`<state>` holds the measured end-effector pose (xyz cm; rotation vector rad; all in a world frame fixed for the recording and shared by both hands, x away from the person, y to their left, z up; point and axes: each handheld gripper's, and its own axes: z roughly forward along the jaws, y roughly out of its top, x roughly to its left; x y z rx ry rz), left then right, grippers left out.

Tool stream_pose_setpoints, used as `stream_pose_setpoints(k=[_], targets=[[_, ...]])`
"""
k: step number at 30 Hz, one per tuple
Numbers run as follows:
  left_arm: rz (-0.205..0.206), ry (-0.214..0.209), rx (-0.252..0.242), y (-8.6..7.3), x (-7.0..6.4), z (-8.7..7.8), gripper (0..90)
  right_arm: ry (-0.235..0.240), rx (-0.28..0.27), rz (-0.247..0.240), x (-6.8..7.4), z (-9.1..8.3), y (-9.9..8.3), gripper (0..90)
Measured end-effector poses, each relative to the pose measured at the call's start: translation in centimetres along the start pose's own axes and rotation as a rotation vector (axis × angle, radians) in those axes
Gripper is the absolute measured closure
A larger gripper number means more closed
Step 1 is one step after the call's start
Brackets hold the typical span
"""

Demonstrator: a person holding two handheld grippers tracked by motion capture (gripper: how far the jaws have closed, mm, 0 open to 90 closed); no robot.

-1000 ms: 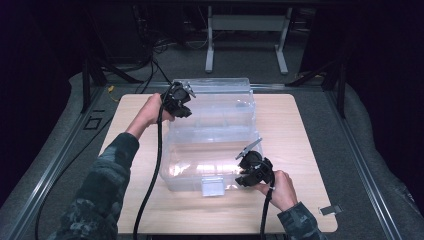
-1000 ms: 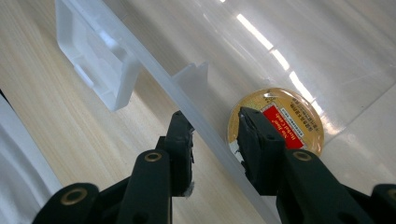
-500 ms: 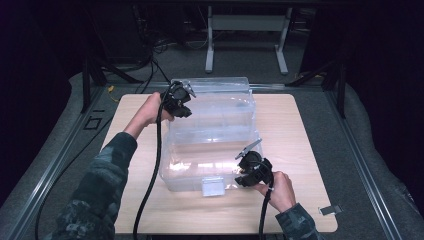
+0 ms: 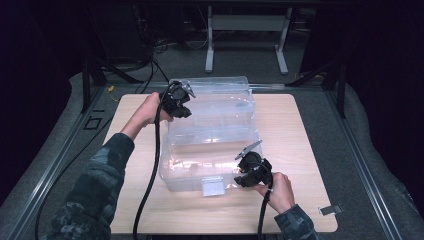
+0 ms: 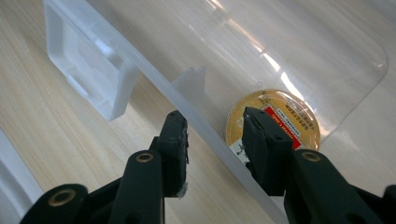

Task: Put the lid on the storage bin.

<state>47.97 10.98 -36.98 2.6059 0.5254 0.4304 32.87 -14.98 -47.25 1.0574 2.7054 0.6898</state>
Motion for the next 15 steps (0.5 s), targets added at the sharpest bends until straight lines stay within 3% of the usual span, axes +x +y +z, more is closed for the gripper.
stream_pose_setpoints(k=[15], targets=[[-0.008, -0.024, -0.040, -0.39, -0.49, -0.80, 86.8, -0.005, -0.014, 0.005, 0.02, 0.07, -0.06, 59.6]])
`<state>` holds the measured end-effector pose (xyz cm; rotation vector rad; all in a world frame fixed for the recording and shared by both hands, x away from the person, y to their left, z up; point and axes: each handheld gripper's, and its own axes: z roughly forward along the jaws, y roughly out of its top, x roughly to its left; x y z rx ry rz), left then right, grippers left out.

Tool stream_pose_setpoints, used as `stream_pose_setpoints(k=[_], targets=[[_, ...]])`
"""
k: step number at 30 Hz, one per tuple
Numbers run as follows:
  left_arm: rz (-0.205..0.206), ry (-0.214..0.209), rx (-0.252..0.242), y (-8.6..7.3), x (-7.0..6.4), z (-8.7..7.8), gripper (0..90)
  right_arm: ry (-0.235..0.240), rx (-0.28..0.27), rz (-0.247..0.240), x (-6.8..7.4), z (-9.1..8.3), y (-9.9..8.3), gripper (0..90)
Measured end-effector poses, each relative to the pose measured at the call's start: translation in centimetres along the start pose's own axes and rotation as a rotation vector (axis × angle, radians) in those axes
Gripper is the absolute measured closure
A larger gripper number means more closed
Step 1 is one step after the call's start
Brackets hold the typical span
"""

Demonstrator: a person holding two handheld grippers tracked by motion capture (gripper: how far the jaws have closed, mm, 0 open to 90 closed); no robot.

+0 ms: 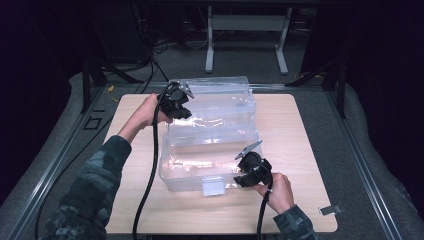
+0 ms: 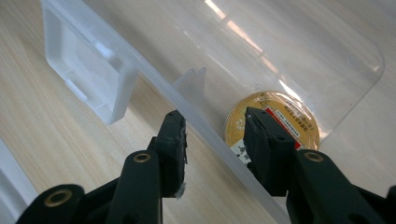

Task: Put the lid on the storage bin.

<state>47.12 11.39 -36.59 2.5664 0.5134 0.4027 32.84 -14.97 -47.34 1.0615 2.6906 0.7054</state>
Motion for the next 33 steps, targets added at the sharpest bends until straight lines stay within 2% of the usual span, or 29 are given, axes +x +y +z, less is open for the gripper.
stream_pose_setpoints(k=[4, 10, 14, 18, 33], targets=[[0.005, 0.000, 0.005, 0.1, -0.2, -0.1, 86.9, -0.003, 0.001, -0.003, 0.0, 0.0, 0.0, 59.5], [-0.004, -0.014, -0.020, 0.1, -0.6, -0.4, 87.1, 0.008, 0.002, -0.002, -0.1, 0.0, 0.0, 59.5], [0.002, -0.003, -0.016, 0.1, -0.9, -0.6, 87.2, 0.007, -0.005, -0.002, -0.1, 0.1, 0.0, 59.3], [-0.001, -0.018, -0.035, -0.2, -1.0, -0.8, 87.3, 0.003, -0.001, -0.003, -0.1, 0.0, 0.0, 59.1], [0.013, -0.035, -0.057, -0.6, -1.9, -1.5, 87.8, 0.003, -0.012, -0.004, -0.1, 0.1, -0.1, 58.6]])
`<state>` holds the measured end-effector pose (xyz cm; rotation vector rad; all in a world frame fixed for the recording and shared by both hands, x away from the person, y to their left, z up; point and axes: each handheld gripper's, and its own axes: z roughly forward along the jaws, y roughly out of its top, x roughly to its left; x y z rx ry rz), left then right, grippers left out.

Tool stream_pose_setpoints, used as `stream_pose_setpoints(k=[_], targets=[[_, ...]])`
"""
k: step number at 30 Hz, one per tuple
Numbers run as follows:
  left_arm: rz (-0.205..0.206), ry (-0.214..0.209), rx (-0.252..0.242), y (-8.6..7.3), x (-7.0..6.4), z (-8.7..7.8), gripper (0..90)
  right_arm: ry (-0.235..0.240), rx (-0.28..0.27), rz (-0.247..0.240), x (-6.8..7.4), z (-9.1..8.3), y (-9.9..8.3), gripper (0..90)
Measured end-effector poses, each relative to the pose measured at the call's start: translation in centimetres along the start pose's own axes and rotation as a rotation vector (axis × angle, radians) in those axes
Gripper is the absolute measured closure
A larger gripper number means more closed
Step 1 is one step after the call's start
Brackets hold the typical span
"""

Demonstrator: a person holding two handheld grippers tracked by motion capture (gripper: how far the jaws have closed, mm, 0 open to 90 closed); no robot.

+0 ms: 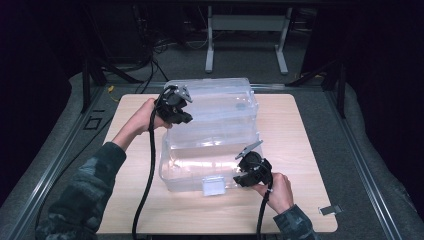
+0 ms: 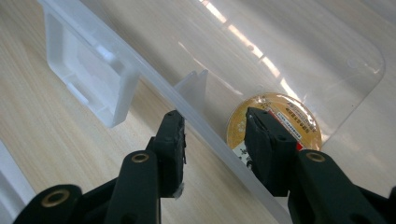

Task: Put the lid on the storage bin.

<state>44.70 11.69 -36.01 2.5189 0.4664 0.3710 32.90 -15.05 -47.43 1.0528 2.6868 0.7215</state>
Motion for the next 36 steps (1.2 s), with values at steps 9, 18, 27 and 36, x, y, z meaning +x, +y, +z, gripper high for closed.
stream_pose_setpoints(k=[9, 18, 27, 36], targets=[[0.016, 0.007, 0.002, 0.0, -0.5, -0.2, 88.1, -0.005, 0.006, 0.002, 0.0, 0.0, 0.1, 58.0], [0.028, 0.006, -0.006, -0.2, -1.0, -0.4, 88.4, -0.012, 0.008, 0.006, -0.1, 0.0, 0.2, 57.0], [0.035, -0.008, -0.025, -0.5, -1.5, -0.6, 88.7, -0.015, 0.008, 0.006, -0.1, 0.1, 0.2, 56.5], [0.047, -0.005, -0.041, -0.8, -2.2, -0.7, 89.0, -0.022, 0.011, 0.005, 0.0, 0.1, 0.3, 56.2]])
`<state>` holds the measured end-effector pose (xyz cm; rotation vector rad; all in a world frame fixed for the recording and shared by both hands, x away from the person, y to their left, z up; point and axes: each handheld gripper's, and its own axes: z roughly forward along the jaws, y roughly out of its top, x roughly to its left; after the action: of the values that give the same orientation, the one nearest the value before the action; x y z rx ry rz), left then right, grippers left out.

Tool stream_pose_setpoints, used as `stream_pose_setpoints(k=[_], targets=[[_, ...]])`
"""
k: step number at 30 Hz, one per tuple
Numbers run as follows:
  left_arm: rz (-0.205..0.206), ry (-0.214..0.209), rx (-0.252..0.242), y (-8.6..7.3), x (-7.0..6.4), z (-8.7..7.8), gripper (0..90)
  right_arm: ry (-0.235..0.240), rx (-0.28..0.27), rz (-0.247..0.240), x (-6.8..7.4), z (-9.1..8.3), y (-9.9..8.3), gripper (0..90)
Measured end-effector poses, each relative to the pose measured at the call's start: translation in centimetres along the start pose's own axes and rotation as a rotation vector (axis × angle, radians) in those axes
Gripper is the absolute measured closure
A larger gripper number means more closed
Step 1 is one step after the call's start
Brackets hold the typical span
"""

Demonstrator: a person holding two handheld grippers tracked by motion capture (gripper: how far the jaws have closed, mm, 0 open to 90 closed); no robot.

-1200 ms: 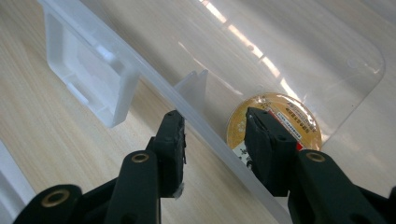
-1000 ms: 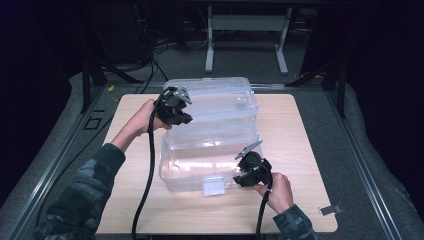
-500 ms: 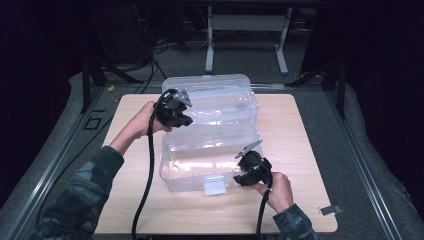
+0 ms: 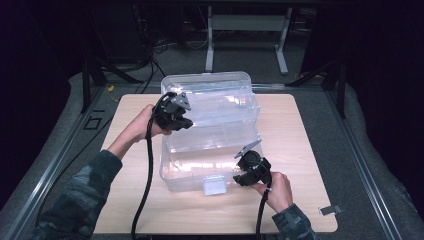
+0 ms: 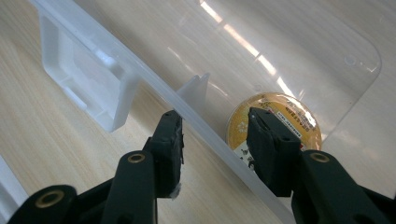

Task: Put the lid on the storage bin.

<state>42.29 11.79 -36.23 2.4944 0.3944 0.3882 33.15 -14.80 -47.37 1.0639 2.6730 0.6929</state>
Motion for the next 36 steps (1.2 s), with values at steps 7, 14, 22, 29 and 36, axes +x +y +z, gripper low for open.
stream_pose_setpoints(k=[7, 14, 22, 29, 36], targets=[[0.009, 0.004, -0.011, -0.3, -0.6, -0.1, 89.1, 0.001, 0.003, 0.002, 0.0, 0.0, 0.0, 56.1], [0.023, 0.032, -0.025, -0.5, -1.3, -0.1, 89.1, 0.001, 0.004, 0.004, 0.0, 0.0, 0.1, 55.8], [0.015, 0.005, -0.028, -0.6, -1.5, -0.2, 89.1, 0.015, -0.002, 0.003, -0.1, 0.1, 0.1, 55.8], [0.020, -0.011, -0.031, -0.8, -2.1, -0.3, 89.4, 0.034, -0.006, -0.021, 0.6, 0.6, 0.9, 55.9], [0.047, 0.016, -0.018, -0.6, -2.7, -0.3, 89.6, 0.026, -0.012, -0.022, 0.6, 0.6, 0.7, 55.7]])
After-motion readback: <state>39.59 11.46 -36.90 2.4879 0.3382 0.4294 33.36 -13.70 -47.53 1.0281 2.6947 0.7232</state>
